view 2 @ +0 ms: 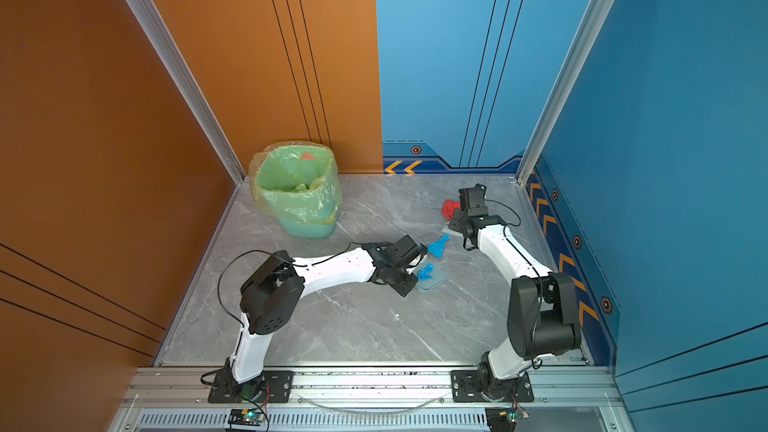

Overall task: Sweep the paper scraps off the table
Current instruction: 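Push the second blue scrap into the dustpan with the right brush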

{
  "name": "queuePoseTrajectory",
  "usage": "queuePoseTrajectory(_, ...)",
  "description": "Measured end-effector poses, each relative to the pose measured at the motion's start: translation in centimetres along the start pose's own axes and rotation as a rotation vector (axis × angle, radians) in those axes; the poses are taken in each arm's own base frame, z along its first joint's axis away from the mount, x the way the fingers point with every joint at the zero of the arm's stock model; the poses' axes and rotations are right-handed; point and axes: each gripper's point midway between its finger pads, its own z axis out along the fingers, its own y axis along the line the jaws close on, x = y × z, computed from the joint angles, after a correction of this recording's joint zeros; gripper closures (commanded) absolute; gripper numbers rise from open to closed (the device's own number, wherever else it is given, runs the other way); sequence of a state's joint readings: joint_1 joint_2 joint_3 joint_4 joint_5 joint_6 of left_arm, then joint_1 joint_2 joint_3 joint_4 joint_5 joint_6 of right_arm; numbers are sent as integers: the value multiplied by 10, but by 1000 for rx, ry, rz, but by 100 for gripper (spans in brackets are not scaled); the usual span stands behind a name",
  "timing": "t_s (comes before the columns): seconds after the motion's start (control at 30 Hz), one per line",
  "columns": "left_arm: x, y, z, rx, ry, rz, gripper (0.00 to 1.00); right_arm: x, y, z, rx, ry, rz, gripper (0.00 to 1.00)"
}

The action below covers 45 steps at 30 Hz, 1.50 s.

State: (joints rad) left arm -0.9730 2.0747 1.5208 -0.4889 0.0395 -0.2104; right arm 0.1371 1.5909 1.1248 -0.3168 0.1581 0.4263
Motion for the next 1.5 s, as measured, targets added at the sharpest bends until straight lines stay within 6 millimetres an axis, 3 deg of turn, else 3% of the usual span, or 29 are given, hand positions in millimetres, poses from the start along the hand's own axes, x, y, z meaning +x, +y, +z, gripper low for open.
queuePoseTrajectory(0.13, 0, 0, 0, 0, 0, 0, 100, 9, 5, 8, 4, 22, -19, 100)
queuePoseTrajectory(0.43, 0, 0, 0, 1, -1, -8, 100, 19, 22, 6, 9, 20, -80, 100)
queuePoseTrajectory(0.6, -1, -1, 0, 7, -2, -16, 100, 40, 23, 9, 21, 52, -113, 100)
queuePoseTrajectory(1.5, -3, 1, 2, 22, -13, -44, 100, 109, 26, -55, -89, 138, -185, 100)
